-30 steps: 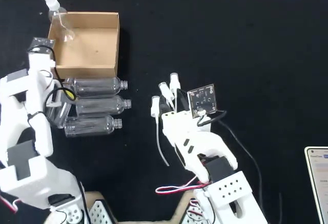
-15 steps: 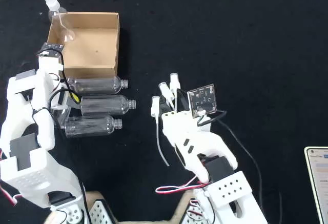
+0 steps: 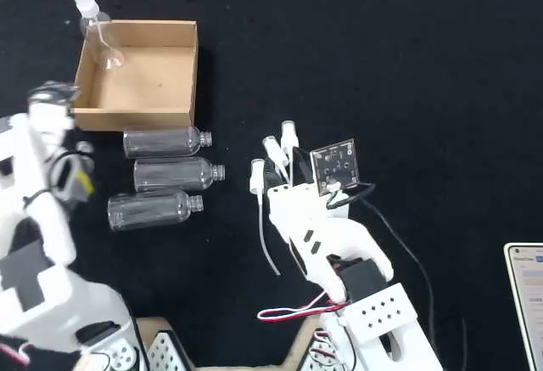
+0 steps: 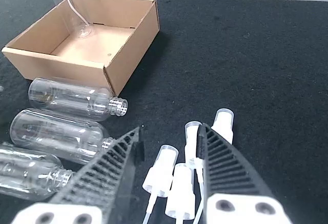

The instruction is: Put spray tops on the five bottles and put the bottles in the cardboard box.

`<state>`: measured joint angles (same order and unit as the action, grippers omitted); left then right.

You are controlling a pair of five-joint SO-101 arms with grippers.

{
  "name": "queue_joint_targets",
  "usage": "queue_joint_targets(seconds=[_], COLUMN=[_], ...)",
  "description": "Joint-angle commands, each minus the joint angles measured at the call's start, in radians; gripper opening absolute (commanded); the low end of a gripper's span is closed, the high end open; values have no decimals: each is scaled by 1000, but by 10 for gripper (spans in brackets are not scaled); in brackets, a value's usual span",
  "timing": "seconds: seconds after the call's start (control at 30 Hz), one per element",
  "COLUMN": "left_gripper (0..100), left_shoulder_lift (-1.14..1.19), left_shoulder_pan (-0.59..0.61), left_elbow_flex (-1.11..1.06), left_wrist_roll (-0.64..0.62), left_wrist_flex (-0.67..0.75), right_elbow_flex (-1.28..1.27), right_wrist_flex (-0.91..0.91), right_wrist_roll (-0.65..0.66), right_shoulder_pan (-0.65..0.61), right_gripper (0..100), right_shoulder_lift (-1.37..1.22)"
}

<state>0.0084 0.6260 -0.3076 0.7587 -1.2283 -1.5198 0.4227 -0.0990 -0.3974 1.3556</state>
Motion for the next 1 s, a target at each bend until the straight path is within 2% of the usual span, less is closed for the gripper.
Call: queue_joint_targets(seconds=[0.0, 0.13, 0.3, 0.5, 0.77, 0.97], left_gripper=[116, 116, 120, 302, 324, 327], left_shoulder_lift=[-132, -195, -227, -181, -176, -166], left_shoulder_pan=[150, 266, 357, 410, 400, 367], left_elbow_flex=[-19, -97, -166, -202, -130, -88], left_wrist_roll=[103, 166, 199, 293, 399, 407], left_wrist_flex=[-25, -20, -15, 64, 61, 69], right_elbow_flex=[13, 13, 13, 12, 12, 12], right_wrist_flex=[-31, -31, -31, -26, -26, -26], right_wrist_roll=[-2, -2, -2, -2, -2, -2], right_shoulder_pan=[-8, -9, -9, -9, -9, -9], right_gripper=[170, 170, 170, 170, 170, 170], right_shoulder_lift=[18, 18, 18, 18, 18, 16])
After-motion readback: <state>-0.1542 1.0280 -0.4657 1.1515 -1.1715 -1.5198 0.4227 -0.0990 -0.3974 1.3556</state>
